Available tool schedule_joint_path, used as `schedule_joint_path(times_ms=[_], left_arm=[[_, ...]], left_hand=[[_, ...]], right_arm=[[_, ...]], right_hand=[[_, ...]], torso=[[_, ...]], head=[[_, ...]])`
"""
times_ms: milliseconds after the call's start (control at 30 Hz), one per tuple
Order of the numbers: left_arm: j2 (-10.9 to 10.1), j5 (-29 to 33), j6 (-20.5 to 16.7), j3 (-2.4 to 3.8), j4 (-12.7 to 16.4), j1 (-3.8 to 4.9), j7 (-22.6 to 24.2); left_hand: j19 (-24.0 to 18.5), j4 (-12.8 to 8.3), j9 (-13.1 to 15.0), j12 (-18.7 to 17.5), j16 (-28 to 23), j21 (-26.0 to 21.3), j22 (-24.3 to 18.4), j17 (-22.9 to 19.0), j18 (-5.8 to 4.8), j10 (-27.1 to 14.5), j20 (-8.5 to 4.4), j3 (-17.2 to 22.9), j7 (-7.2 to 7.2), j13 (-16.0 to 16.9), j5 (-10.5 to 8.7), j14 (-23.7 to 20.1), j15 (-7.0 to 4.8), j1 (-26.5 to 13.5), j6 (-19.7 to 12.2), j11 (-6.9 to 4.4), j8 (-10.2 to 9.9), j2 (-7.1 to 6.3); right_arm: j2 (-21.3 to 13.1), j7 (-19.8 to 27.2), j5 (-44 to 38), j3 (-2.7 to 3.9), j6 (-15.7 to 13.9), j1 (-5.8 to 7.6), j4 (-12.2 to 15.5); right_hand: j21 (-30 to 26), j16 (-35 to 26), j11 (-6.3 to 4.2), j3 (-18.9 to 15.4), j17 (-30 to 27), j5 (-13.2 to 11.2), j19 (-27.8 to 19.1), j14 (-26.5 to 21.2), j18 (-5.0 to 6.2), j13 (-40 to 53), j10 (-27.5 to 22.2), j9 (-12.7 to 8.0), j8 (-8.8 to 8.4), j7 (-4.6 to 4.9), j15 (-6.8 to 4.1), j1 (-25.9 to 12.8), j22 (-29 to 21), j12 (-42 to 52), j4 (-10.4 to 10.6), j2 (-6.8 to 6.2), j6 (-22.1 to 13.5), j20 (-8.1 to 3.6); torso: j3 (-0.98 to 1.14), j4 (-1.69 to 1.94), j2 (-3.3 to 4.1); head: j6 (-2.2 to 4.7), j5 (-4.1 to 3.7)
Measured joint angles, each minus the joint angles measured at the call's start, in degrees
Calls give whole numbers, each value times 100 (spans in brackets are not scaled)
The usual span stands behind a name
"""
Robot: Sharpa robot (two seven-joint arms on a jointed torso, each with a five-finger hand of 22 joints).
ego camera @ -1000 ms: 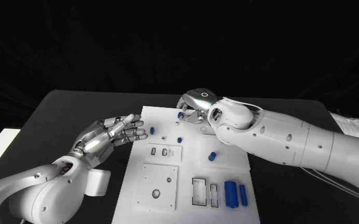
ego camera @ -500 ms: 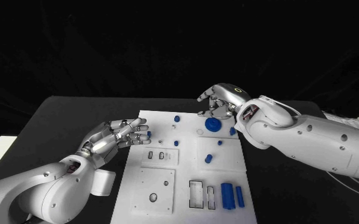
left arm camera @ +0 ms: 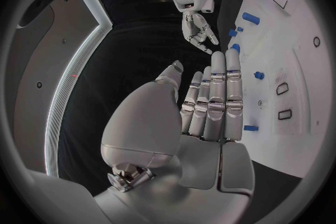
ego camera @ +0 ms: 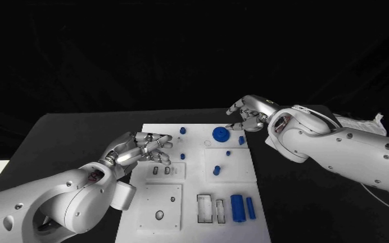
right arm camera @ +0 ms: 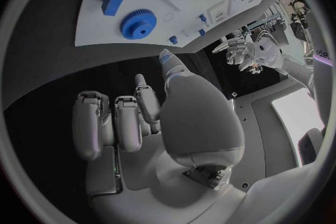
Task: Assemble the parts on the task board
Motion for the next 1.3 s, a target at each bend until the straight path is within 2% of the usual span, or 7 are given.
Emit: schedule_joint_path(times_ms=[167, 233, 300, 400, 733, 967, 1300], left_arm=[[14, -106, -8, 0, -17, 0, -97], [16, -117, -11, 0, -21, 0, -118], [16, -124, -15, 0, -25, -2, -136], [12, -124, -19, 0, -23, -3, -145], [-20, -101, -39, -2, 14, -3, -147], [-37, -75, -52, -2, 19, -3, -143], [-65, -53, -59, -2, 25, -3, -142]], left_hand=[[-42, 0, 0, 0, 0, 0, 4, 20, 0, 0, 0, 0, 0, -5, 0, -18, 13, 0, 0, 0, 0, 0], [-42, 0, 0, 0, 0, 0, 3, 23, 0, 0, 0, 0, 0, -5, 0, -26, 20, 0, 0, 0, 0, 0], [-42, 0, 0, 0, 0, 6, 7, 23, 0, 0, 0, 0, 0, -5, 0, -36, 10, 0, 0, 0, 0, 0], [-41, 0, 0, 0, 0, 22, 10, 33, 0, 0, 0, 0, 0, -5, 0, -45, 1, 0, 0, 0, -22, 0], [-62, 0, 0, 0, 0, 22, 15, 47, 1, -1, 20, 0, 0, -10, 0, -67, 21, 0, 0, 1, -22, 0], [-72, 0, 0, -13, 0, 22, 15, 53, 1, -1, 10, 0, 0, -10, 0, -109, 20, 0, 0, 1, -22, 0], [-82, 0, 0, -21, 0, 22, 15, 52, 1, -2, 0, 0, 0, -9, 0, -109, 20, 0, 0, 2, -22, 0]], right_arm=[[101, -130, -102, -8, 143, -64, -42], [142, -170, -159, -11, 191, -95, -47], [193, -213, -244, -12, 243, -123, -60], [262, -264, -370, -12, 304, -156, -109], [442, -417, -796, -12, 484, -289, -242], [486, -504, -998, -11, 528, -316, -246], [488, -615, -1163, -10, 524, -322, -258]], right_hand=[[86, 79, 15, -77, 0, -35, 0, 0, 1, 72, 111, 0, 24, 11, 42, 52, 24, 304, 77, -11, -52, 0], [86, 96, 30, -99, -1, -35, 1, 0, -3, 72, 129, 0, 24, 14, 42, 73, 24, 348, 99, -33, -55, 1], [119, 114, 20, -113, -1, -35, 20, 0, -87, 72, 179, 0, 50, 16, 42, 96, 24, 416, 122, -10, -56, 20], [133, 147, 42, -137, -1, -59, 20, 1, -88, 72, 201, 0, 49, 34, 42, 123, 23, 508, 174, -38, -74, 20], [179, 177, 26, -153, -1, -80, 19, -20, -88, 71, 286, -2, 89, 18, 63, 150, 23, 742, 252, -63, -99, 21], [201, 201, 26, -121, -2, -126, 19, -19, -88, 70, 286, -2, 135, 26, 62, 249, 22, 829, 284, 36, -107, 21], [224, 224, 26, -64, -3, -147, 19, -20, -87, 69, 286, 14, 199, 11, 62, 307, 21, 928, 304, 95, -29, 21]], torso=[[30, -29, -2], [34, -27, -2], [37, -19, -1], [44, -8, 5], [41, 5, 17], [33, 7, 14], [23, 8, 13]], head=[[-40, -4], [-54, -5], [-70, -5], [-83, -12], [-129, -41], [-136, -51], [-146, -53]])
